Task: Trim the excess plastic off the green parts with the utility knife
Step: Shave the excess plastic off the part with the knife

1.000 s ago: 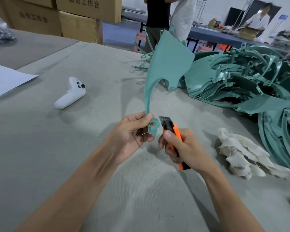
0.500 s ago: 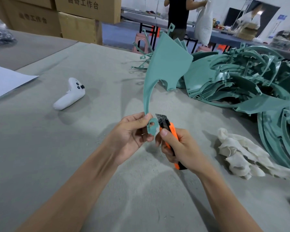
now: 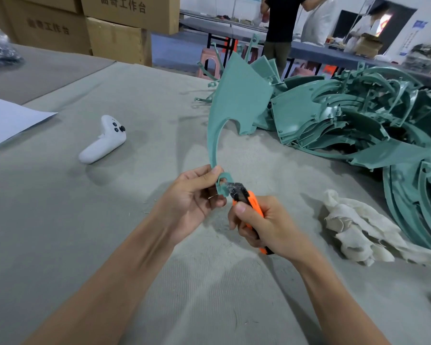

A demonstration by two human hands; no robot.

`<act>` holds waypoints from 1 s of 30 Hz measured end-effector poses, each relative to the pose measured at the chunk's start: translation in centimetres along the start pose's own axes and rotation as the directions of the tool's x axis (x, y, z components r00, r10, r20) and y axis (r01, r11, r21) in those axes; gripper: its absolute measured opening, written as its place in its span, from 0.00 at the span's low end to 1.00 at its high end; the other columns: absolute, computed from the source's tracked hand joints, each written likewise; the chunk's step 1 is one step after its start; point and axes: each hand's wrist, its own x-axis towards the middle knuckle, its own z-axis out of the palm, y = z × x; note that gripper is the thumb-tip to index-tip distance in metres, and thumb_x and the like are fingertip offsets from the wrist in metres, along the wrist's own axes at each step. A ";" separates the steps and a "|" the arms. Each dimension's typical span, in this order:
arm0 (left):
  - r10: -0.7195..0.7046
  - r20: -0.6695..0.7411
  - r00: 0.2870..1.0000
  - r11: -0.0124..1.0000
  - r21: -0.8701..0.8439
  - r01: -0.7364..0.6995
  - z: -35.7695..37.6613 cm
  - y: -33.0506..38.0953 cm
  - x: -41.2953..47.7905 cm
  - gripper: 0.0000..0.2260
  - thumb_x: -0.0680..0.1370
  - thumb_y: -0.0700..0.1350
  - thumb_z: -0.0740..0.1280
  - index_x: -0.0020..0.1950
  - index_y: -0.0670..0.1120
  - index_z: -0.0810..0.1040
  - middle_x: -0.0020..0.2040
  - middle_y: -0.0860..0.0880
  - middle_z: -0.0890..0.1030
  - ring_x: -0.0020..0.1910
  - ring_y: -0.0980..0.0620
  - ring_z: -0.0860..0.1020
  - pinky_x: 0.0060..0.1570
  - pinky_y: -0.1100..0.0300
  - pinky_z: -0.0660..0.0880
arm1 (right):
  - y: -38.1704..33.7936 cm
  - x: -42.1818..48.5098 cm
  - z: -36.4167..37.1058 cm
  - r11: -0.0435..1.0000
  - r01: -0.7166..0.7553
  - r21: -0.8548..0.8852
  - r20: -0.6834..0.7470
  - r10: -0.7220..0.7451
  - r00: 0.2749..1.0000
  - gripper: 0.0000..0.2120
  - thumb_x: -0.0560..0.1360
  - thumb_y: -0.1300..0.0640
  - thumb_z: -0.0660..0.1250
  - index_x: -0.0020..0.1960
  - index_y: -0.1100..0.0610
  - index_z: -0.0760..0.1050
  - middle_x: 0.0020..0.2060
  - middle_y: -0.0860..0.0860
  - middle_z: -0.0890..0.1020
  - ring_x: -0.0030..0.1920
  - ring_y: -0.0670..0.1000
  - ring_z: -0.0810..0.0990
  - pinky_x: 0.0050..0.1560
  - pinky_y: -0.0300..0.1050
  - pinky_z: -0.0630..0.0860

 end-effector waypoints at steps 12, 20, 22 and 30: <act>0.099 0.011 0.995 0.995 0.022 -0.100 0.2 0.3 -0.1 0.09 0.75 0.42 0.65 0.36 0.47 0.82 0.33 0.50 0.77 0.32 0.56 0.74 0.30 0.65 0.72 | 0.2 0.4 -0.2 1.000 0.001 0.030 -0.217 0.006 0.976 0.19 0.76 0.44 0.61 0.34 0.57 0.75 0.23 0.51 0.65 0.21 0.47 0.61 0.22 0.38 0.59; 0.109 -0.011 0.994 0.994 0.022 -0.109 0.3 0.4 -0.2 0.09 0.75 0.43 0.65 0.36 0.46 0.81 0.33 0.50 0.76 0.31 0.56 0.72 0.29 0.65 0.71 | 0.0 0.2 -0.1 0.982 -0.076 0.175 -0.054 0.087 0.995 0.21 0.77 0.42 0.61 0.34 0.56 0.76 0.22 0.50 0.67 0.18 0.47 0.62 0.21 0.37 0.60; 0.107 0.002 0.994 0.994 0.013 -0.107 0.3 0.3 -0.2 0.09 0.75 0.43 0.65 0.36 0.46 0.81 0.33 0.50 0.76 0.32 0.56 0.72 0.30 0.65 0.71 | 0.0 0.2 0.2 0.981 -0.095 0.171 -0.029 0.101 0.994 0.21 0.76 0.41 0.61 0.34 0.55 0.77 0.22 0.50 0.67 0.18 0.47 0.61 0.21 0.37 0.60; 0.084 0.002 0.996 0.996 -0.020 -0.084 0.2 0.1 0.0 0.07 0.73 0.45 0.68 0.36 0.47 0.81 0.34 0.50 0.75 0.32 0.55 0.71 0.30 0.65 0.71 | 0.2 0.5 0.7 0.977 -0.101 0.189 -0.001 0.103 0.995 0.21 0.77 0.39 0.62 0.34 0.54 0.77 0.22 0.48 0.67 0.18 0.46 0.62 0.21 0.35 0.61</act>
